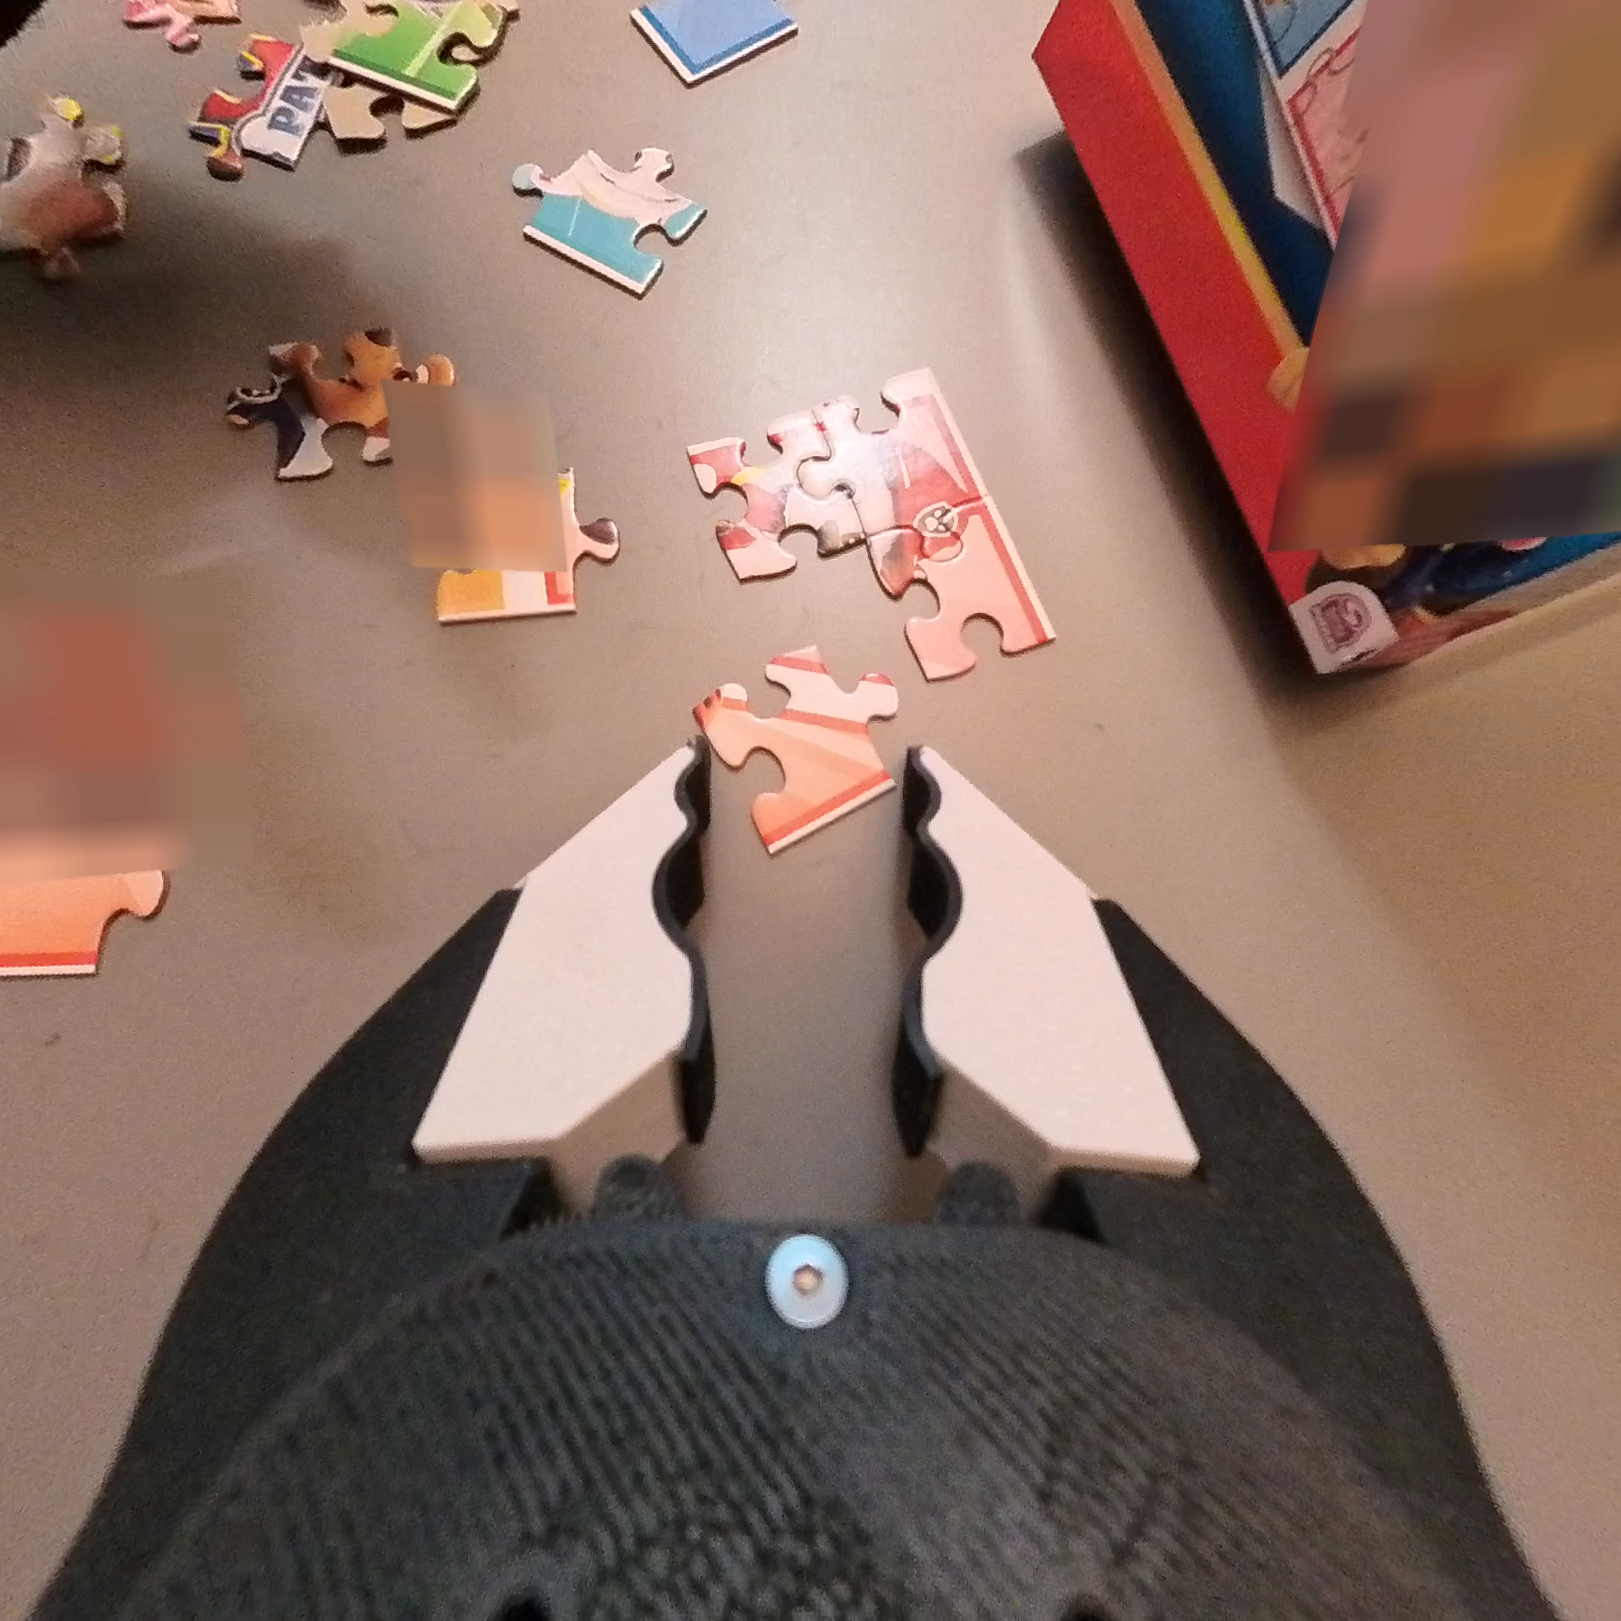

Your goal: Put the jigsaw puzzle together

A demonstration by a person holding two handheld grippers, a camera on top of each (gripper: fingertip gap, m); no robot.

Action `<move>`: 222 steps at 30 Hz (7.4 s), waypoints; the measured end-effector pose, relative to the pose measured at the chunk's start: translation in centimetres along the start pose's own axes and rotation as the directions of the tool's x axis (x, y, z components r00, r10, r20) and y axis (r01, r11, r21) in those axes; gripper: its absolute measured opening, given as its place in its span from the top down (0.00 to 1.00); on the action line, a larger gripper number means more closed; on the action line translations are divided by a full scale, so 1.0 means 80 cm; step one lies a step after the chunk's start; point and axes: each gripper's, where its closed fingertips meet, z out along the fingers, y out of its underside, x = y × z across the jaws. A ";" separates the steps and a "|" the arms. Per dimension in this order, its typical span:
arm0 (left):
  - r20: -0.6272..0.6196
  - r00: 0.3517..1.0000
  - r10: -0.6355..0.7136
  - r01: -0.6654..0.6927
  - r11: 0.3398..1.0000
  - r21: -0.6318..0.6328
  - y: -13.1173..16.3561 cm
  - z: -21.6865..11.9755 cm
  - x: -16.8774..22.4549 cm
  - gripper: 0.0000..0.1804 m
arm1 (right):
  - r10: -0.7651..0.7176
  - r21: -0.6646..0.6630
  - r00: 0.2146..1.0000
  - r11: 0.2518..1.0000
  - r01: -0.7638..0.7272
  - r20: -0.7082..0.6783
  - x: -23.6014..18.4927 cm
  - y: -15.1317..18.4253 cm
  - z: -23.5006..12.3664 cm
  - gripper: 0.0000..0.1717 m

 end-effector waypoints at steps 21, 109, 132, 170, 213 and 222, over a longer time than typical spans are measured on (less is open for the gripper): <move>-0.019 0.998 0.068 -0.069 0.997 -0.037 0.013 0.019 0.045 0.80 | -0.004 0.019 0.999 1.000 0.005 -0.045 -0.008 0.009 -0.011 0.83; -0.028 0.999 0.037 -0.038 0.999 -0.039 0.022 0.020 0.032 0.80 | 0.099 0.023 0.988 0.995 -0.097 -0.117 0.022 0.007 -0.008 0.78; 0.080 0.989 0.124 -0.127 0.991 0.042 -0.013 -0.023 0.027 0.80 | 0.123 0.276 0.975 0.959 -0.068 -0.187 0.033 -0.038 -0.054 0.77; 0.122 0.945 0.305 -0.327 0.909 0.260 -0.046 -0.114 0.030 0.82 | 0.095 0.056 0.990 0.994 -0.089 -0.104 0.020 -0.003 0.001 0.78; 0.286 0.903 0.320 -0.381 0.905 0.191 0.041 -0.129 0.064 0.81 | 0.260 0.519 0.932 0.849 -0.096 -0.253 0.039 -0.059 -0.120 0.82; 0.320 0.888 0.330 -0.392 0.907 0.152 0.050 -0.122 0.057 0.80 | 0.253 0.510 0.930 0.856 -0.086 -0.267 0.036 -0.062 -0.116 0.82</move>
